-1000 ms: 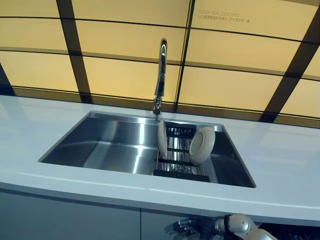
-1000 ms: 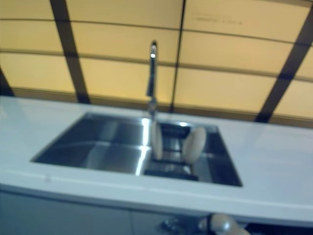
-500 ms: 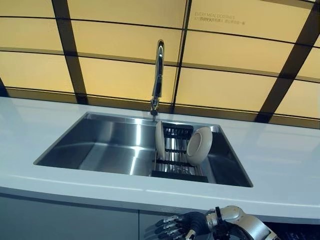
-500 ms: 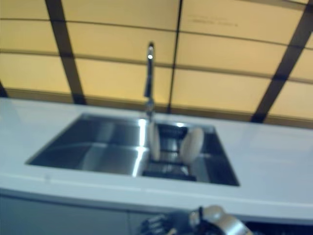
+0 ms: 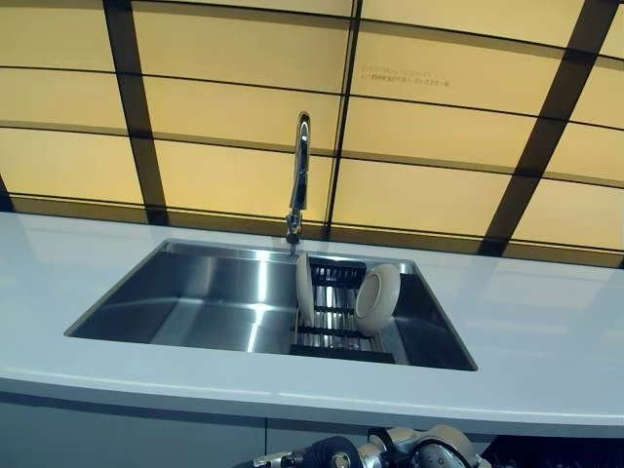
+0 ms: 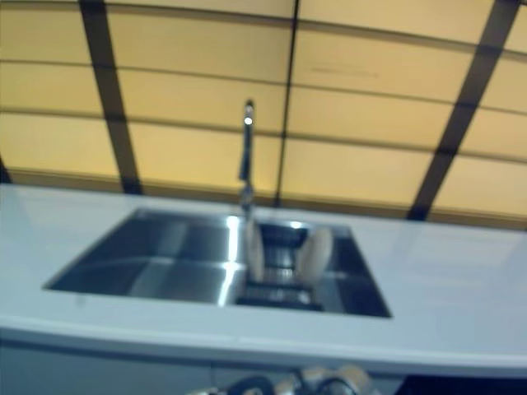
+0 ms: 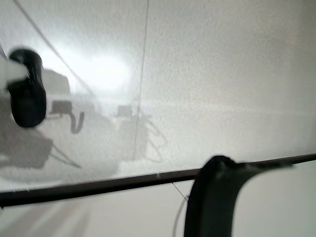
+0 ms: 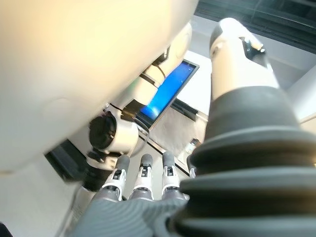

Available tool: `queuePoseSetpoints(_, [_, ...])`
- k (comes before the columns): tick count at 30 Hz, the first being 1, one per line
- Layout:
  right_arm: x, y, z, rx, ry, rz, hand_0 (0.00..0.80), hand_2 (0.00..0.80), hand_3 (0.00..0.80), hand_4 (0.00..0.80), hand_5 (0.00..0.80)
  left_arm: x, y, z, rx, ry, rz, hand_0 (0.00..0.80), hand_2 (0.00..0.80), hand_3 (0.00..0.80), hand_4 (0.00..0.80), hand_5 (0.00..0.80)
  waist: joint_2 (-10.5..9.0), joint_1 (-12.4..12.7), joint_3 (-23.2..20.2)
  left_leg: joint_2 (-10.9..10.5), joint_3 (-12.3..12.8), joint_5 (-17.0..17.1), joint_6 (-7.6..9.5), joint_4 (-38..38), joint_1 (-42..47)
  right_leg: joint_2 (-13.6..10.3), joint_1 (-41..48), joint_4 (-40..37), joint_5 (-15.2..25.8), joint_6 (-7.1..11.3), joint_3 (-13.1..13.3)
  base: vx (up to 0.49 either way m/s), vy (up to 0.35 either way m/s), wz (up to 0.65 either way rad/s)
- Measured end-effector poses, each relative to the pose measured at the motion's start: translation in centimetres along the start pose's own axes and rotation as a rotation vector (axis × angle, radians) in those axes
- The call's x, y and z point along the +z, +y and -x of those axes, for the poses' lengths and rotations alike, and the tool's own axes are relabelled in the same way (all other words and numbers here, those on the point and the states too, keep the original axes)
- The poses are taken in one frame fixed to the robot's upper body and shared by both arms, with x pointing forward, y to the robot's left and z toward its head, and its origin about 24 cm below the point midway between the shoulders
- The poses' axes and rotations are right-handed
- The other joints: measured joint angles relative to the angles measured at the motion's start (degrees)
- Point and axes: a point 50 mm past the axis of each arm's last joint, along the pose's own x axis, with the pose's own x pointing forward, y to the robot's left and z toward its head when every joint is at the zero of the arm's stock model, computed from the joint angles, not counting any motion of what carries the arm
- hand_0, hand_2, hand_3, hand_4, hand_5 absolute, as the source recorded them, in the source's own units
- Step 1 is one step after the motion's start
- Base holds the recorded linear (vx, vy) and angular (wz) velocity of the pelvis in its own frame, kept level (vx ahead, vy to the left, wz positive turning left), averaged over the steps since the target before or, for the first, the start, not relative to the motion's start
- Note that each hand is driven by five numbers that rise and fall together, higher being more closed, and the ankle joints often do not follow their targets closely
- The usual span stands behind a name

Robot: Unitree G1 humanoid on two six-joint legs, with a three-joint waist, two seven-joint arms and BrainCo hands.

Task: Take plates into dishwasher

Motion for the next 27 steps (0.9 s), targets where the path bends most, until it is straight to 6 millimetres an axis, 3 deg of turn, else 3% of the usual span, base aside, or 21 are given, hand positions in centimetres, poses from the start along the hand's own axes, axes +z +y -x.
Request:
queuePoseSetpoints(3, [1.0, -0.1, 0.7, -0.093, -0.031, 0.054, 0.0, 0.0, 0.0, 0.0, 0.0, 0.1, -0.2, 0.0, -0.006, -0.002, 0.002, 0.0, 0.0, 0.0, 0.0, 0.0, 0.23, -0.02, -0.37, 0.04, 0.11, -0.09, -0.15, -0.01, 0.02, 0.01, -0.06, 0.03, 0.05, 0.07, 0.02, -0.002, 0.003, -0.02])
queuePoseSetpoints(8, [3.0, -0.1, 3.5, -0.25, -0.098, 0.112, 0.0, 0.0, 0.0, 0.0, 0.0, -0.1, -0.4, -0.1, -0.01, 0.001, 0.005, 0.0, 0.0, 0.0, 0.0, 0.0, 0.2, -0.09, -1.02, 0.11, 0.23, -0.1, -0.17, -0.01, 0.07, 0.11, -0.09, 0.04, 0.06, 0.09, 0.1, 0.0, 0.0, 0.0])
queuePoseSetpoints(19, [8.9, 1.7, 8.4, -0.479, -0.209, 0.31, 0.0, 0.0, 0.0, 0.0, 0.0, -0.6, -0.3, 0.0, -0.006, 0.015, 0.014, 0.0, 0.0, 0.0, 0.0, 0.0, -0.16, -0.3, -1.2, 0.21, 0.85, -0.11, -0.16, -0.03, 0.38, 0.27, 0.04, -0.06, 0.25, 0.24, 0.57, 0.001, 0.001, -0.02])
queuePoseSetpoints(21, [10.4, 2.3, 10.2, -0.551, -0.256, 0.362, 0.0, 0.0, 0.0, 0.0, 0.0, -0.9, -0.4, 0.0, -0.008, 0.023, 0.013, 0.0, 0.0, 0.0, 0.0, 0.0, -0.29, -0.33, -1.18, 0.2, 1.02, -0.12, -0.16, -0.05, 0.54, 0.26, 0.1, -0.05, 0.27, 0.27, 0.59, 0.003, 0.009, -0.04])
queuePoseSetpoints(24, [11.7, 2.8, 12.4, -0.653, -0.282, 0.391, 0.0, 0.0, 0.0, 0.0, 0.0, -1.4, -0.4, 0.1, -0.004, 0.035, -0.009, 0.0, 0.0, 0.0, 0.0, 0.0, -0.58, -0.53, -1.0, 0.24, 1.19, -0.13, -0.15, -0.06, 0.68, 0.27, 0.18, -0.07, 0.28, 0.3, 0.58, 0.001, 0.009, -0.04])
queuePoseSetpoints(27, [12.4, 3.0, 13.3, -0.687, -0.303, 0.408, 0.0, 0.0, 0.0, 0.0, 0.0, -1.9, -0.4, 0.1, -0.005, 0.044, -0.003, 0.0, 0.0, 0.0, 0.0, 0.0, -0.84, -1.38, -0.83, 0.26, 1.21, -0.13, -0.16, -0.07, 0.67, 0.28, 0.25, -0.25, 0.37, 0.43, 0.57, 0.0, 0.0, 0.0])
